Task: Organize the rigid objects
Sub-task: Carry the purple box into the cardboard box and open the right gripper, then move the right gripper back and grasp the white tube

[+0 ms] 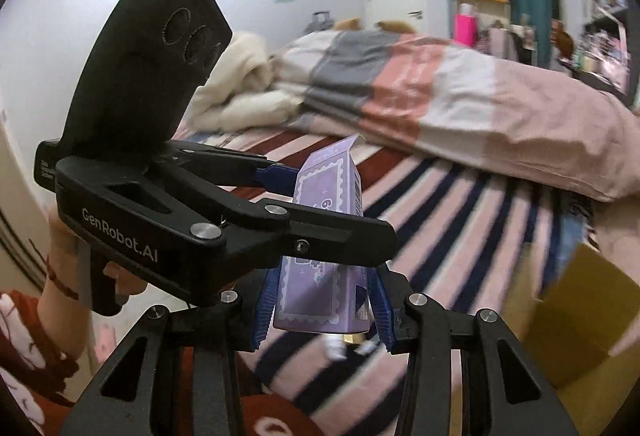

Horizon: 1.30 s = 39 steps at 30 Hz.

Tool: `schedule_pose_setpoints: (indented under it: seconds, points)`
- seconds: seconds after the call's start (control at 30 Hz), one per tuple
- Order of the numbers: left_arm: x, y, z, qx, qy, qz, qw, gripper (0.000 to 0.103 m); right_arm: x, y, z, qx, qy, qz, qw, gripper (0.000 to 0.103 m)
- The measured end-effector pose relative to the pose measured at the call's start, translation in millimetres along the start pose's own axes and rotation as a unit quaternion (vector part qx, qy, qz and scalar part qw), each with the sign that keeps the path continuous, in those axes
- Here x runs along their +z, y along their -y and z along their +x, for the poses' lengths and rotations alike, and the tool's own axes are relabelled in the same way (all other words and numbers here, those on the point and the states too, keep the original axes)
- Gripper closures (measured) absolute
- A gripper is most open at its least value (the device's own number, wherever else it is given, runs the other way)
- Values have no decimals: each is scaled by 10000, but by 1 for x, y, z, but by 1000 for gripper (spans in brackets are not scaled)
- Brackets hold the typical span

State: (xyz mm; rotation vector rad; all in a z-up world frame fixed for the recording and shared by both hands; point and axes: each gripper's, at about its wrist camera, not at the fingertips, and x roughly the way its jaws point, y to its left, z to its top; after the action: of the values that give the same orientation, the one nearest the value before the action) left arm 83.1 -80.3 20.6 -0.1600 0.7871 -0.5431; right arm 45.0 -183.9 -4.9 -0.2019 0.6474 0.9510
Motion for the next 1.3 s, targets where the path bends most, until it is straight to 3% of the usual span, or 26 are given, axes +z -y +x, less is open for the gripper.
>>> schedule_pose_setpoints:
  seconds: [0.23,0.5,0.6,0.7,0.9,1.1,1.3]
  points:
    - [45,67,91,-180,-841,436,9953,36,-17,78,-52,-423,-20,708,9966,66]
    - [46,86,153,-5,-1679,353,9852,36,-48,140,-61,-576,-684,1326,9871,65]
    - [45,89,158,82,-1748,373,9839,24,-58,146,-61,-720,-878,1395,9837,63]
    - [45,87,144,173,-1576,426,9864,20,-59,145,-59,-866,-956,1382,9820,48]
    - [39,60,67,600,-786,428,9942,20,-46,119,-63,-883,-663,1096,9878,46]
    - [4,1,-20,1537,-82,167,9879,17,-16,50,-48,275,-151,560,9979,46]
    - [-58,-70,-62,2012,120,-300,9790,17,-12,-16,19,1124,-593,69,9919,46]
